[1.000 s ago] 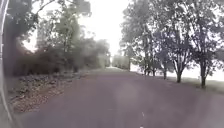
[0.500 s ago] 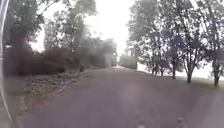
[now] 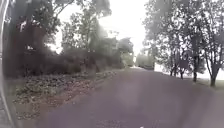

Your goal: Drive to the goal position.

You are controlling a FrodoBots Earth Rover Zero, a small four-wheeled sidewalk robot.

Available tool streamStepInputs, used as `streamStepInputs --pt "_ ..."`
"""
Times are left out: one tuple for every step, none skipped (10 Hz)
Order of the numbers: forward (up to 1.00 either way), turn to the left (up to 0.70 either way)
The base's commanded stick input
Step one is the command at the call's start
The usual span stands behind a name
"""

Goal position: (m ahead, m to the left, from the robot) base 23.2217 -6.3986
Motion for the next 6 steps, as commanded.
streamStepInputs --pt "0.70 0.01" --pt "0.70 0.01" --pt "0.70 0.01" --pt "0.70 0.01" --pt "0.70 0.01" --pt "0.70 0.01"
